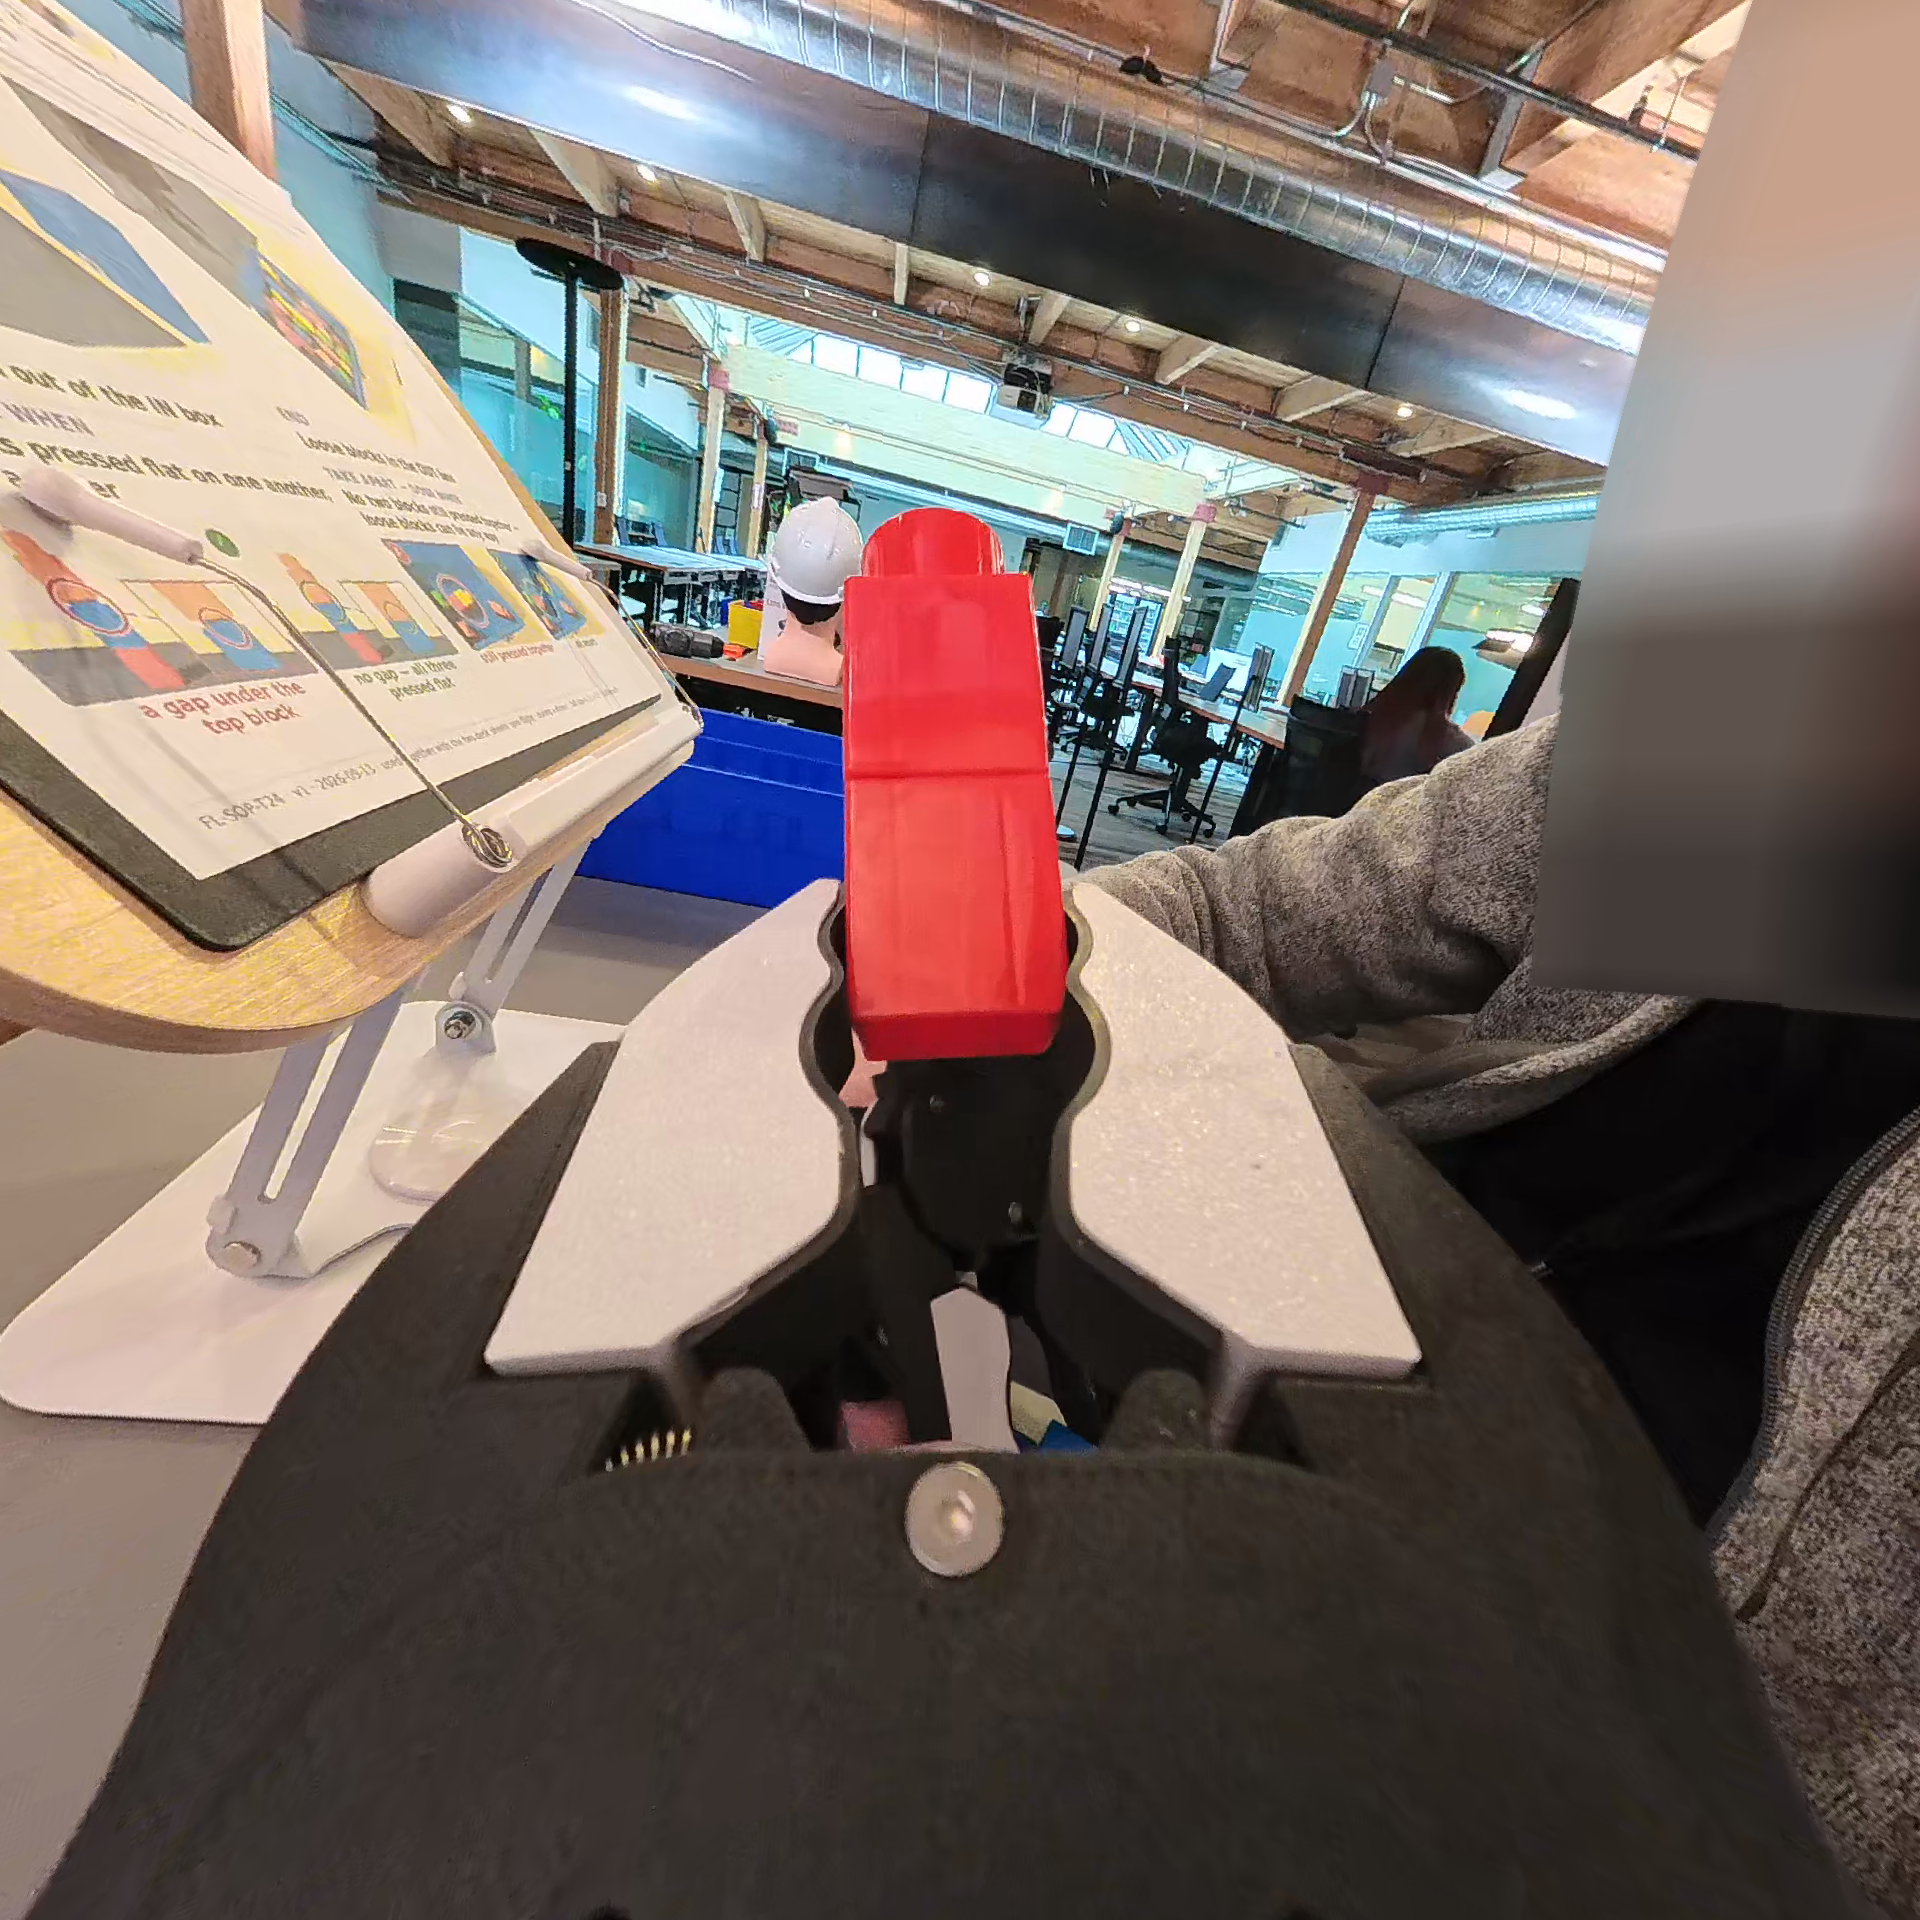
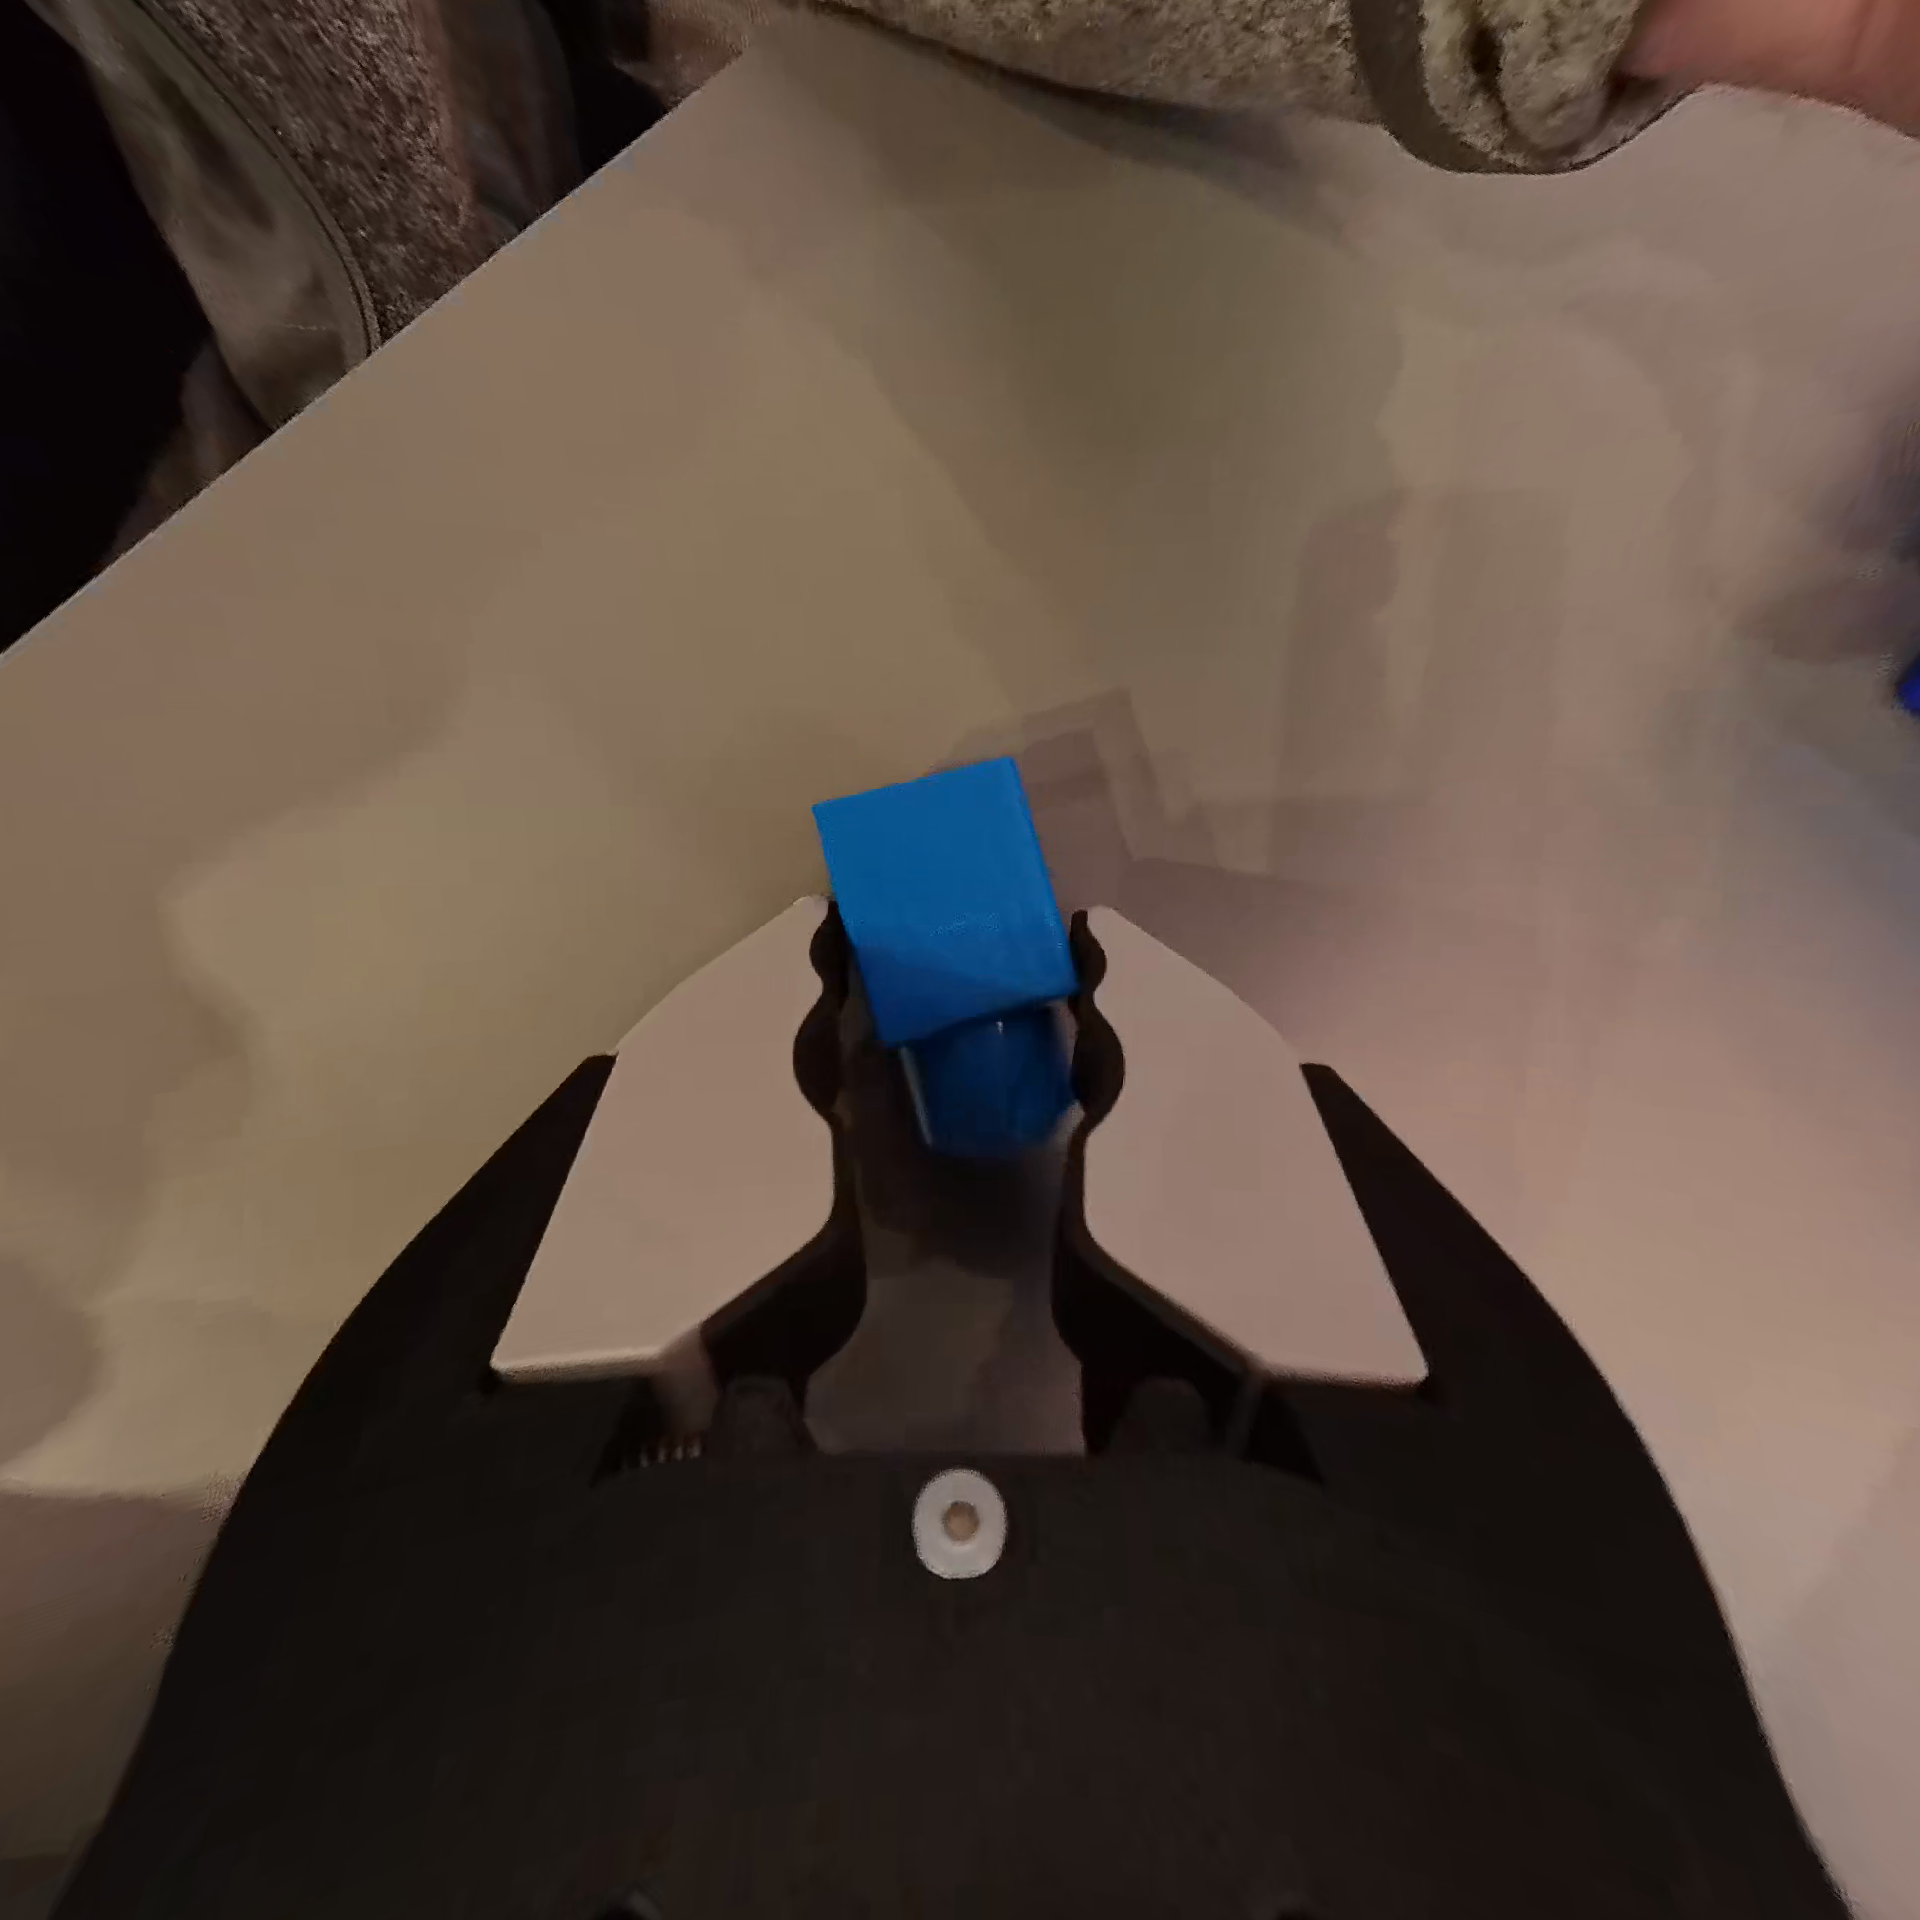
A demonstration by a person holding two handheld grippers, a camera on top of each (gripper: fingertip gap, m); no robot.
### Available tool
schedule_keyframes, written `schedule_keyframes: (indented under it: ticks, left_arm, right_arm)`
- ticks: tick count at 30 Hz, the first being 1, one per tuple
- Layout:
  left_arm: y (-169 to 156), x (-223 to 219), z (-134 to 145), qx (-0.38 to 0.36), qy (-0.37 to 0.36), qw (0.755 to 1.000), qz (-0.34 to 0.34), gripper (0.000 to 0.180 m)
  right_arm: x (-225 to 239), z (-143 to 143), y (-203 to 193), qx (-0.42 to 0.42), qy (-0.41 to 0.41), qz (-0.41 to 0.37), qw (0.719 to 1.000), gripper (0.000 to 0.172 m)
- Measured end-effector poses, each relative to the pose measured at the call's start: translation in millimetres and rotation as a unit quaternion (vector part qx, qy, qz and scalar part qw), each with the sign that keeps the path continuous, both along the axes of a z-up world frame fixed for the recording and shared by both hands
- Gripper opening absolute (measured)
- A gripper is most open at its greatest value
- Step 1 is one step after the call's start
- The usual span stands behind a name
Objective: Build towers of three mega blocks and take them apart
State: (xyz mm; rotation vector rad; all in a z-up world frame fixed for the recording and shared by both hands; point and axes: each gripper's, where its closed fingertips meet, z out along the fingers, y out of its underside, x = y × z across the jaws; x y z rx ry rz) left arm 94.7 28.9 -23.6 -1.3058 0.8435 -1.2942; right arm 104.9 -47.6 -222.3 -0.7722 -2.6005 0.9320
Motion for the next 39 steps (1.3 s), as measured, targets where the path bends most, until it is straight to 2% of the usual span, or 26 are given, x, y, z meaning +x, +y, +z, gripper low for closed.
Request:
schedule_keyframes:
  ticks: [6, 11, 22, 32, 39]
  left_arm:
    - [1.8, 2.0, -2.4, -0.001, 0.005, 1.000, 0.004, 0.036]
    - [2.4, 5.2, -2.6, 0.001, 0.008, 1.000, 0.009, 0.035]
    - [3.2, 30.1, -13.7, -0.015, 0.018, 1.000, -0.009, 0.035]
    - [-1.0, 48.0, -25.3, -0.030, 0.038, 0.998, -0.036, 0.035]
    - [-3.2, 57.2, -30.5, -0.037, 0.045, 0.997, -0.049, 0.036]
  right_arm:
    - [10.2, 16.7, 1.2, 0.028, 0.039, -0.033, 0.998, 0.040]
    - [36.1, 60.5, 19.1, 0.066, 0.098, -0.087, 0.989, 0.039]
    - [96.4, 145.0, 75.5, 0.174, 0.199, -0.215, 0.940, 0.039]
    - [120.3, 188.2, 101.8, 0.274, 0.239, -0.258, 0.895, 0.039]
    - [126.0, 199.6, 112.6, 0.331, 0.244, -0.271, 0.871, 0.039]
